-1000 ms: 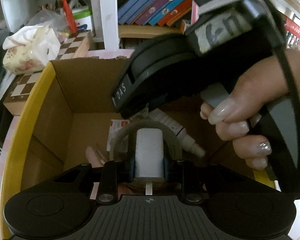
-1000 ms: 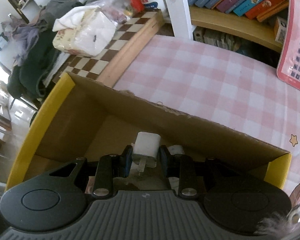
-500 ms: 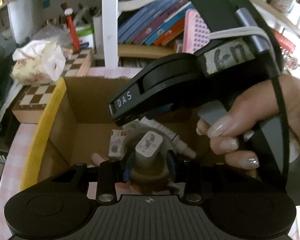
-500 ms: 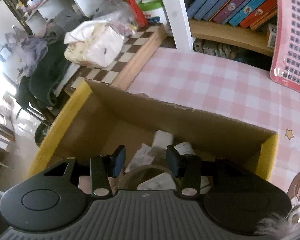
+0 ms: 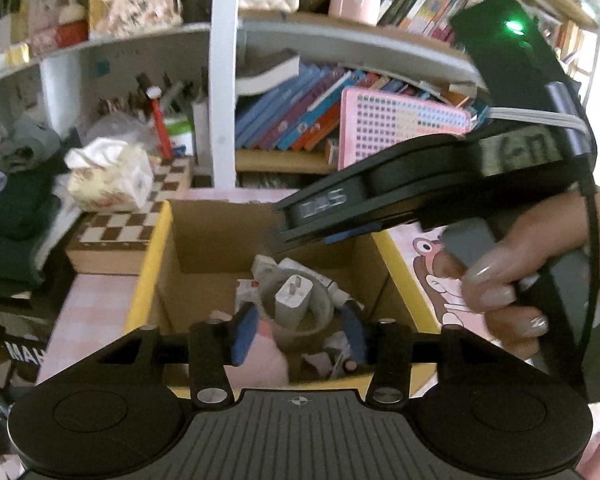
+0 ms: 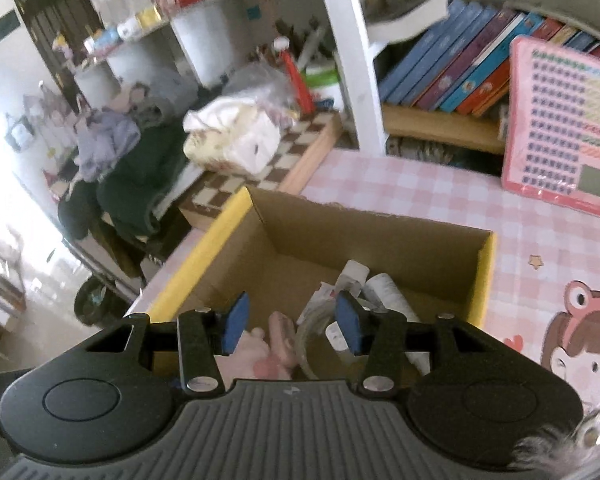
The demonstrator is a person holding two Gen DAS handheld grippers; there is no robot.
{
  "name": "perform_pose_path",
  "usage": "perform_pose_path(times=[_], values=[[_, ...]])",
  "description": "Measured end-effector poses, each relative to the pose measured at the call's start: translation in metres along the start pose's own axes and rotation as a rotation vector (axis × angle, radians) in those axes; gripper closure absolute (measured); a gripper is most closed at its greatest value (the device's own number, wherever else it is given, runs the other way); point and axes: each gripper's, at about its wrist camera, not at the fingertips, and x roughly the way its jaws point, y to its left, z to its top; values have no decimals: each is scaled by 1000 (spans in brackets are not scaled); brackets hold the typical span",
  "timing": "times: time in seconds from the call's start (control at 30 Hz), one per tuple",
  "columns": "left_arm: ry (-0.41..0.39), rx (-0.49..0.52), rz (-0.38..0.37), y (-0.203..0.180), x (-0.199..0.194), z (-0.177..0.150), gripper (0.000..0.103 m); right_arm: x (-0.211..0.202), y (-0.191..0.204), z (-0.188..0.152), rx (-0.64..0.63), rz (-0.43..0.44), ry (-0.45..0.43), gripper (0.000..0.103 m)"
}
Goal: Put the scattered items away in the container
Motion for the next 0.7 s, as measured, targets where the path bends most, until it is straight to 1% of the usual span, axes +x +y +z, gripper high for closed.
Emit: perform_pose_path(times=[0.13,0.23,0.3,0.4,0.53,0.6,0.7], values=[[-33,-4,2,4,-31,-16,49,-37,9,-19,22,-26,-72,57],[-52,-15,6,6,-55,-31,45,-63,16,-40,16,-58,-117,56],[-64,-17,20,8,-69,-40,38,-77,21,-55,7,-81,-137,56],[-78,-26,36,12,-87,-53,33,-97,28,-81,-1,-116,-161,56],[-87,-46,45,15,-107,-71,30,-119,39,-117,-5,-158,-190,55],[-87,-48,49,16,-115,-82,24,-128,44,-136,-6,-182,-200,53],[-81,-42,53,14,-123,-98,22,-136,53,-167,-10,-222,-200,51]])
